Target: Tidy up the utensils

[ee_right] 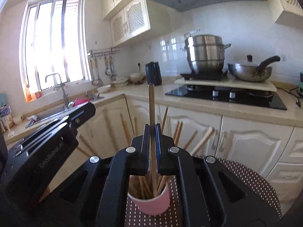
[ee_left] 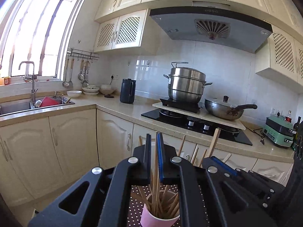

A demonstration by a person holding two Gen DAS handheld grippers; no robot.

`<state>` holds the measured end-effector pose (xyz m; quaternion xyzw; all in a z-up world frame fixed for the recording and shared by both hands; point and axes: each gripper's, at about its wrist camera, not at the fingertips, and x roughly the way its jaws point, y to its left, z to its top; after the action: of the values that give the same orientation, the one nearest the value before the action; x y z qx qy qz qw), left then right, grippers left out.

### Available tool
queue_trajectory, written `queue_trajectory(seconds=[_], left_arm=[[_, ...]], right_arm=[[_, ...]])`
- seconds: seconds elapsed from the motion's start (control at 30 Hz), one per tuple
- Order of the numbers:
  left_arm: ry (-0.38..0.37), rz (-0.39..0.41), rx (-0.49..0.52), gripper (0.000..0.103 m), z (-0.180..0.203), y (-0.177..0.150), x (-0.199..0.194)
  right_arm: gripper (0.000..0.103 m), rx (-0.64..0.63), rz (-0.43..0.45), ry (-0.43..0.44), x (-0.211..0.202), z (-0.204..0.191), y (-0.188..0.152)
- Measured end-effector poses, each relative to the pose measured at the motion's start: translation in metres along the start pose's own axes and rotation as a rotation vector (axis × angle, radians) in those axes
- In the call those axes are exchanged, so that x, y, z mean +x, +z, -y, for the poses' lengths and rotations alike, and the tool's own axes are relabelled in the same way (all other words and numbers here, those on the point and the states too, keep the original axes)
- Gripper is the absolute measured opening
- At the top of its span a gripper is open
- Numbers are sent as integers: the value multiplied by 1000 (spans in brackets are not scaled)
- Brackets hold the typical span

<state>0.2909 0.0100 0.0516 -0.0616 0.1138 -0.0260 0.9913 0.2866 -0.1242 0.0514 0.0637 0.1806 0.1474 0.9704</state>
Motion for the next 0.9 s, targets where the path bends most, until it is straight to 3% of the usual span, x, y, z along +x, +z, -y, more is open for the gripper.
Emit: queue_trajectory(seconds=[0.03, 0.07, 0.1, 0.13, 0.17, 0.2, 0.3, 0.43, 0.9], left_arm=[[0, -3, 14, 13, 0, -2, -1], [-5, -7, 28, 29, -1, -5, -3], [-12, -7, 34, 34, -2, -7, -6], [-19, -3, 39, 35, -3, -8, -9], [-21, 1, 47, 35, -4, -11, -14], [-19, 1, 56, 35, -3, -11, -16], [-17, -9, 77, 37, -3, -17, -25], [-36, -23, 67, 50, -4, -24, -35], [-81, -44, 122, 61, 1, -60, -91]], right_arm=[[9, -1, -15, 1, 0, 2, -3], [12, 1, -24, -4, -1, 4, -5], [26, 6, -29, -11, -4, 6, -7], [56, 8, -26, -18, -8, 8, -10], [69, 7, -11, -26, -12, 9, -11], [73, 3, 13, -38, -18, 10, -13], [73, -31, 12, -51, -30, 9, -18], [77, -42, 3, -24, -41, 7, -26], [85, 11, -10, -45, -90, 16, -70]])
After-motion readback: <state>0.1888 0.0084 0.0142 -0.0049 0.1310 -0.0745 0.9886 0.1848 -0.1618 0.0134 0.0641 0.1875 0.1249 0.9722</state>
